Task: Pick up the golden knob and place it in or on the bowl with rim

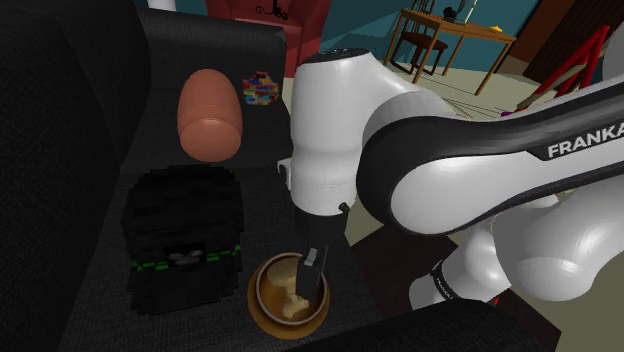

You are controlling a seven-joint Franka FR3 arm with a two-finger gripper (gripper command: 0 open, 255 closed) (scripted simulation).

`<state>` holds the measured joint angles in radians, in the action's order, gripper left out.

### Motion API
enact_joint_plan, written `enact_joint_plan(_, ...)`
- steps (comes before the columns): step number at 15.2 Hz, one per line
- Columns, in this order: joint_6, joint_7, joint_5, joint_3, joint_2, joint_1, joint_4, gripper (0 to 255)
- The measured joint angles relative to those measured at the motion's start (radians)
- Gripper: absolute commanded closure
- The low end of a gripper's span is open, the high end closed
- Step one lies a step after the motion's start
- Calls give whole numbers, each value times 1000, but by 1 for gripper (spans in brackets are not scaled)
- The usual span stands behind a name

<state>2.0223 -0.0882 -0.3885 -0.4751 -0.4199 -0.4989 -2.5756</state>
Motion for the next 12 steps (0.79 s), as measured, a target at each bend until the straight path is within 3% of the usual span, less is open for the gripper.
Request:
enact_joint_plan(5, 73, -13, -10, -24, 38, -2, -38, 0)
enact_joint_plan(11, 81, -13, -12, -26, 39, -3, -45, 0)
enact_joint_plan(12, 81, -13, -12, -26, 39, -3, -45, 255)
